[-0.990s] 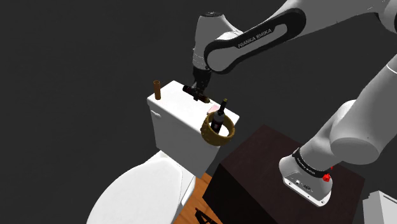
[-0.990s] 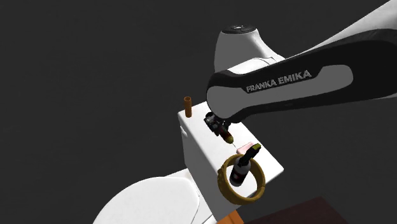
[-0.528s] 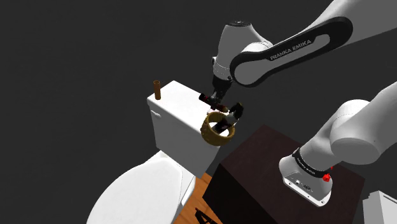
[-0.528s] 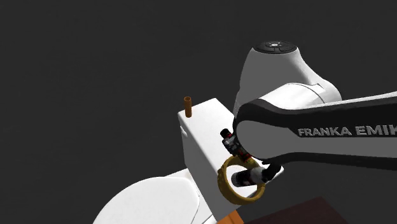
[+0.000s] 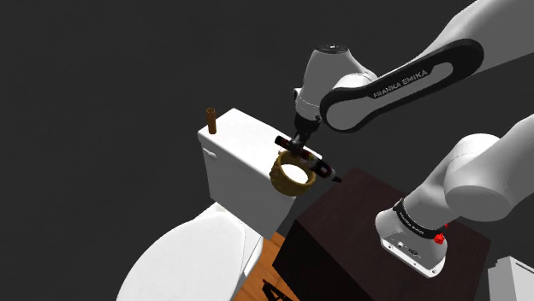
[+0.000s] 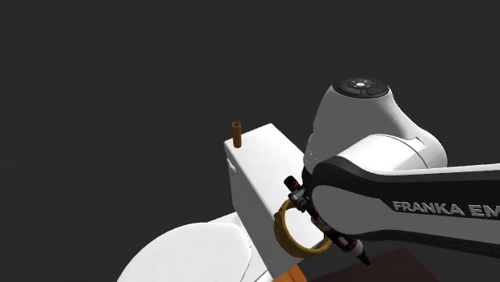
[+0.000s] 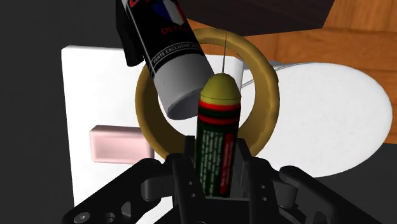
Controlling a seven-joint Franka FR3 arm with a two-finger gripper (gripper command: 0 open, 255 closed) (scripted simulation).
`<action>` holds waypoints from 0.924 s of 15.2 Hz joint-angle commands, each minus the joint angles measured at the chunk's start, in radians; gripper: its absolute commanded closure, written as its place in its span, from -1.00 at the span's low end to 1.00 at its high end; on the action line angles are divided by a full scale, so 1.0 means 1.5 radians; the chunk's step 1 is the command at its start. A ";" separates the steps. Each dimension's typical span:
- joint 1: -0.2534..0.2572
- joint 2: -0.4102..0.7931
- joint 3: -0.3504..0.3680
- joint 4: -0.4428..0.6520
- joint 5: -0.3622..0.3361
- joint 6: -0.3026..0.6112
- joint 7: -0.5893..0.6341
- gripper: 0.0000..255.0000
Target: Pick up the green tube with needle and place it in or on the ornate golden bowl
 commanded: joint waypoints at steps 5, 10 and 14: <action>-0.004 0.050 0.004 -0.016 -0.010 0.067 0.008 1.00; -0.006 0.079 0.006 -0.021 -0.018 0.100 0.014 1.00; -0.006 0.079 0.006 -0.021 -0.018 0.100 0.014 1.00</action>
